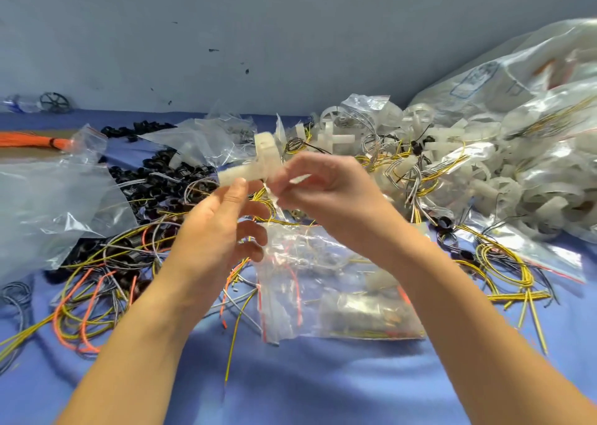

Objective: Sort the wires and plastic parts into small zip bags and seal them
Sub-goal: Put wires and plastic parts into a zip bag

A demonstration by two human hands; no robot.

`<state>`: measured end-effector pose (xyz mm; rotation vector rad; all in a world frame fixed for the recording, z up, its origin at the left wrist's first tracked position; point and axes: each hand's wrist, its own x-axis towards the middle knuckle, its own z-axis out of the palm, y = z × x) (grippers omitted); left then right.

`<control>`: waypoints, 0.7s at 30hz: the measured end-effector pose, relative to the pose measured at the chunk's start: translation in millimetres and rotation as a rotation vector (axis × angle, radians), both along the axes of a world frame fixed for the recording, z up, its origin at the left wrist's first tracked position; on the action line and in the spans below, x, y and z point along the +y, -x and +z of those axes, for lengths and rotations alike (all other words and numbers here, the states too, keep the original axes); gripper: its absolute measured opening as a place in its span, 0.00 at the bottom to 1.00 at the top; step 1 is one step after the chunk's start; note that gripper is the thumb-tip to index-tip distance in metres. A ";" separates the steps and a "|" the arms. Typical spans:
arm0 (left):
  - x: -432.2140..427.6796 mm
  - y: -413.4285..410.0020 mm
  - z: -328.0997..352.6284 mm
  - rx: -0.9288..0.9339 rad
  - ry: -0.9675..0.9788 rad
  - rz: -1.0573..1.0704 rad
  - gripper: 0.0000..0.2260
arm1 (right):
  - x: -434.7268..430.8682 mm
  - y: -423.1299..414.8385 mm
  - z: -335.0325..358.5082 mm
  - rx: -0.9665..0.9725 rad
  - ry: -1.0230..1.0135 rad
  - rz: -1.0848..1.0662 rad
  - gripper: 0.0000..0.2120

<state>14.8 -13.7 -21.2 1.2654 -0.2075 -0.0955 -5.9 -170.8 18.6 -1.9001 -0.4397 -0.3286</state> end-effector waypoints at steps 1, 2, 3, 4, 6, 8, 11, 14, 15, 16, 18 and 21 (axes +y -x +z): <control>0.5 2.1 0.3 0.003 0.027 -0.019 0.14 | 2.3 1.0 -4.1 0.015 -0.016 0.021 0.16; 1.7 3.7 0.9 0.011 0.053 -0.027 0.15 | 4.2 2.2 -7.7 0.030 -0.032 0.038 0.17; 3.2 4.8 1.7 0.018 0.074 -0.024 0.15 | 5.8 3.7 -10.6 0.044 -0.043 0.055 0.17; 5.0 5.5 2.2 0.022 0.086 -0.013 0.14 | 6.7 5.0 -13.5 0.051 -0.042 0.069 0.16; 8.2 5.5 2.0 0.032 0.082 0.039 0.11 | 6.2 6.1 -18.8 0.031 0.002 0.073 0.14; 14.0 2.1 -1.0 0.076 0.016 0.158 0.08 | 1.1 6.5 -21.3 -0.020 0.090 -0.005 0.15; 32.8 -7.2 -11.1 0.199 -0.252 0.338 0.10 | -11.7 2.4 -26.8 -0.139 0.416 -0.193 0.15; 43.5 -7.3 -17.8 0.378 -0.387 0.225 0.11 | -15.7 -4.6 -37.6 -0.069 0.730 -0.263 0.14; 42.6 -5.0 -19.1 0.419 -0.396 0.128 0.11 | -15.1 -6.0 -40.3 -0.036 0.788 -0.275 0.15; 40.5 -2.0 -20.0 0.447 -0.389 0.021 0.10 | -14.8 -6.7 -41.7 -0.007 0.823 -0.285 0.16; 35.4 3.6 -21.0 0.475 -0.351 -0.158 0.10 | -13.8 -7.6 -40.7 0.048 0.842 -0.274 0.15; 30.1 7.0 -20.3 0.499 -0.250 -0.325 0.12 | -10.8 -10.0 -39.8 0.162 0.749 -0.187 0.16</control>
